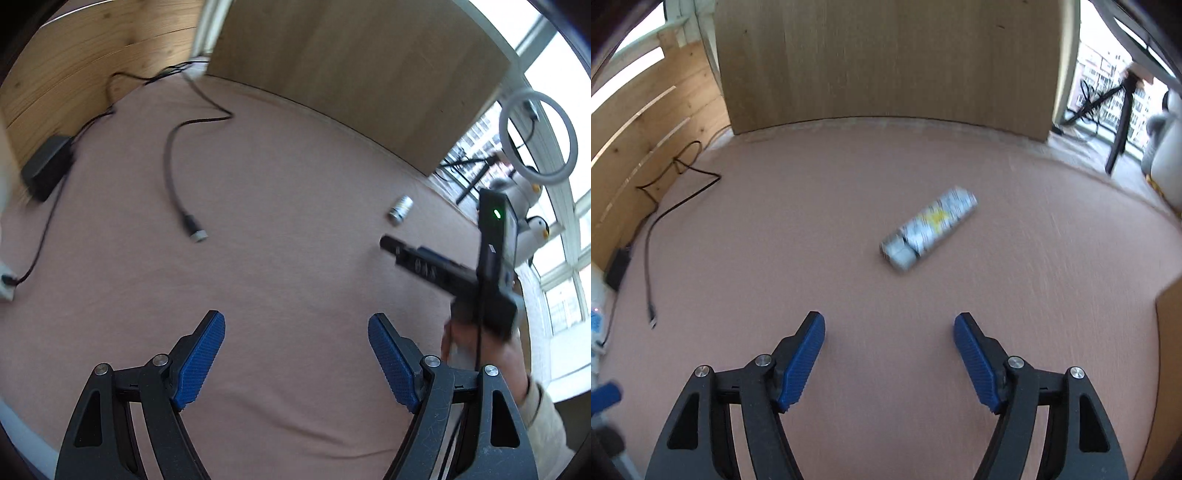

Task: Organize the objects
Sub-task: 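Move the right gripper to the patterned white case and close on it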

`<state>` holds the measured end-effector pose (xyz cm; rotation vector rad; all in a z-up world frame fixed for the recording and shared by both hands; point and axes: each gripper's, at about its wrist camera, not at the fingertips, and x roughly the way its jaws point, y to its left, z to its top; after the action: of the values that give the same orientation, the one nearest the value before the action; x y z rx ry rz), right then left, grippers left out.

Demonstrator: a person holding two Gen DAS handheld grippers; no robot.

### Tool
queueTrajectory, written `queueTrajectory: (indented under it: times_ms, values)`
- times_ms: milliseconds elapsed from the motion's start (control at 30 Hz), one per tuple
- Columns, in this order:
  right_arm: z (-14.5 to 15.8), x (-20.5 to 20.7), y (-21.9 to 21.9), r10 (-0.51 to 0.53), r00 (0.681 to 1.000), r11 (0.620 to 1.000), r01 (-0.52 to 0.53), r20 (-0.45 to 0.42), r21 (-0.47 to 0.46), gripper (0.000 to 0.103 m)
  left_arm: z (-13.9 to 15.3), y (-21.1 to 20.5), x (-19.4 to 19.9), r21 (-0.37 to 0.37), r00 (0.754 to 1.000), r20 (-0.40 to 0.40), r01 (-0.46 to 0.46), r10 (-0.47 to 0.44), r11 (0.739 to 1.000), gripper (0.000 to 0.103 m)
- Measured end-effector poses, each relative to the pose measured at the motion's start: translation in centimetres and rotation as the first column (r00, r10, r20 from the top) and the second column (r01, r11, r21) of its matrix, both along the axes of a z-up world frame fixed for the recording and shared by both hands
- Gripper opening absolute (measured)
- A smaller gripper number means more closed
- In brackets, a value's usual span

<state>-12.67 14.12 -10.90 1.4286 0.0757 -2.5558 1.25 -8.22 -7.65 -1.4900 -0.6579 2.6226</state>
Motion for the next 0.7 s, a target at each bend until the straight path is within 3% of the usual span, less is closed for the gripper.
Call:
queueTrajectory:
  times_ms: [167,267,333,400,533,700]
  values:
    - [-0.7,-4.3,-0.1,-0.116,0.993,0.993,0.117,-0.007,0.028,0.07,0.7,-3.3,2.3,-0.003,0.998,-0.029,-0.052,0.052,0.999,0.083]
    - [-0.6,-4.5,0.8,-0.151,0.988,0.988,0.151,-0.021,0.016,0.053,0.9,-4.0,3.2,-0.005,0.996,-0.04,-0.078,0.078,0.997,0.083]
    - [-0.7,-4.0,1.4,-0.146,0.989,0.989,0.146,-0.026,0.016,0.035,1.2,-4.5,3.9,-0.002,0.995,-0.041,-0.087,0.087,0.996,0.083]
    - [-0.7,-3.0,2.2,-0.124,0.992,0.992,0.124,-0.032,0.003,0.023,1.1,-4.3,4.2,0.004,0.996,-0.039,-0.083,0.083,0.997,0.083]
    - [-0.6,0.3,2.9,-0.049,0.998,0.999,0.049,-0.032,0.002,0.022,1.1,-2.6,3.6,0.007,0.998,-0.034,-0.053,0.053,0.999,0.083]
    - [-0.3,9.6,2.2,0.087,0.996,0.996,-0.086,-0.038,0.02,0.022,0.2,0.9,2.3,0.031,1.0,0.007,0.027,-0.028,0.999,0.083]
